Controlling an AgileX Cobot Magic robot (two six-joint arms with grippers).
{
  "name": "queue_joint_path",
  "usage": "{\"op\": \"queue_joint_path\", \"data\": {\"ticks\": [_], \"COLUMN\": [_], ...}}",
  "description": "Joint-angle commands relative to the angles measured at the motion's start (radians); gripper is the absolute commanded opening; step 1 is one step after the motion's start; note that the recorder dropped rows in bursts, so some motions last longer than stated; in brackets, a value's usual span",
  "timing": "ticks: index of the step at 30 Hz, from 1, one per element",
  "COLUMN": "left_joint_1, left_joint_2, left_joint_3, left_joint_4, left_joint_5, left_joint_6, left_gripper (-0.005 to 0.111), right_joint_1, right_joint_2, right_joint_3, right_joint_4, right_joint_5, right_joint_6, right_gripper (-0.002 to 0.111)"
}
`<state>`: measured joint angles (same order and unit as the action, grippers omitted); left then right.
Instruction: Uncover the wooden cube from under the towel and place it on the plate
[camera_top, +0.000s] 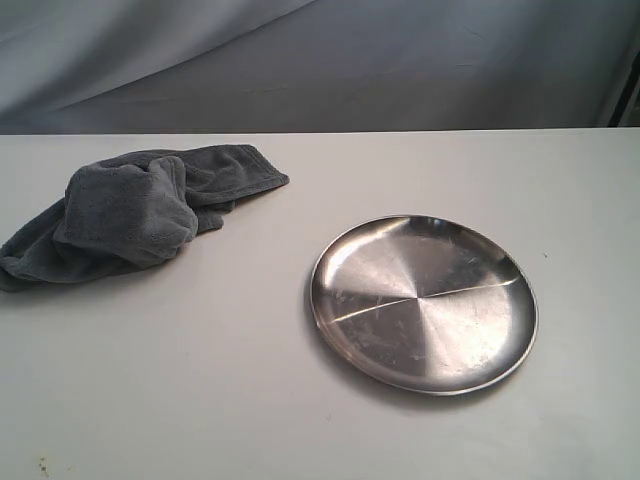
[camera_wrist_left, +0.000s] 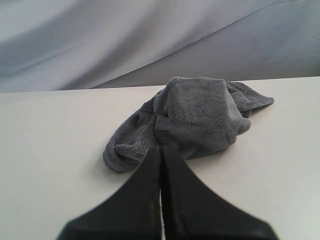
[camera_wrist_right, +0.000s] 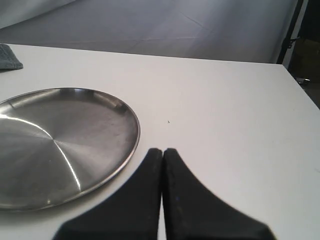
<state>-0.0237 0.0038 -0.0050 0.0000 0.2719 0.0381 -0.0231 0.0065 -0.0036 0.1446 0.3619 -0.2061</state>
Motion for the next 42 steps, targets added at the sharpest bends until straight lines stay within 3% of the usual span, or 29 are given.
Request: {"op": "queue_joint_path", "data": {"ticks": [1, 8, 14, 20, 28, 30, 33, 36, 42], "left_joint_1": [-0.005, -0.005, -0.005, -0.005, -0.005, -0.005, -0.005, -0.005, -0.005], "left_joint_2": [-0.004, -0.004, -0.004, -0.004, -0.004, -0.004, -0.004, 0.012, 0.287], "left_joint_3": [0.005, 0.005, 0.005, 0.005, 0.005, 0.005, 0.005, 0.005, -0.19], "left_joint_4": [0.021, 0.021, -0.067, -0.069, -0.069, -0.042, 0.093, 0.108, 0.224], "left_joint_5": [-0.005, -0.046, -0.136, -0.185, -0.756, -0.797, -0.818, -0.868, -0.814], "left_joint_6": [-0.002, -0.026, -0.27, -0.296, -0.291, -0.3, -0.331, -0.344, -0.452], "left_gripper": [0.0, 0.0, 0.0, 0.0, 0.0, 0.0, 0.0, 0.0, 0.0], "right_joint_1": [0.004, 0.004, 0.004, 0.004, 0.004, 0.004, 0.004, 0.004, 0.004], "right_joint_2": [-0.006, -0.006, -0.006, -0.006, -0.006, -0.006, -0.006, -0.006, -0.006], "right_joint_3": [0.004, 0.004, 0.004, 0.004, 0.004, 0.004, 0.004, 0.004, 0.004], "right_joint_4": [-0.011, -0.011, -0.002, -0.002, -0.002, -0.002, -0.002, -0.002, -0.002], "right_joint_5": [-0.01, -0.01, -0.01, -0.01, -0.01, -0.01, -0.01, -0.01, -0.01], "right_joint_6": [0.0, 0.0, 0.0, 0.0, 0.0, 0.0, 0.0, 0.0, 0.0], "right_gripper": [0.0, 0.0, 0.0, 0.0, 0.0, 0.0, 0.0, 0.0, 0.0]}}
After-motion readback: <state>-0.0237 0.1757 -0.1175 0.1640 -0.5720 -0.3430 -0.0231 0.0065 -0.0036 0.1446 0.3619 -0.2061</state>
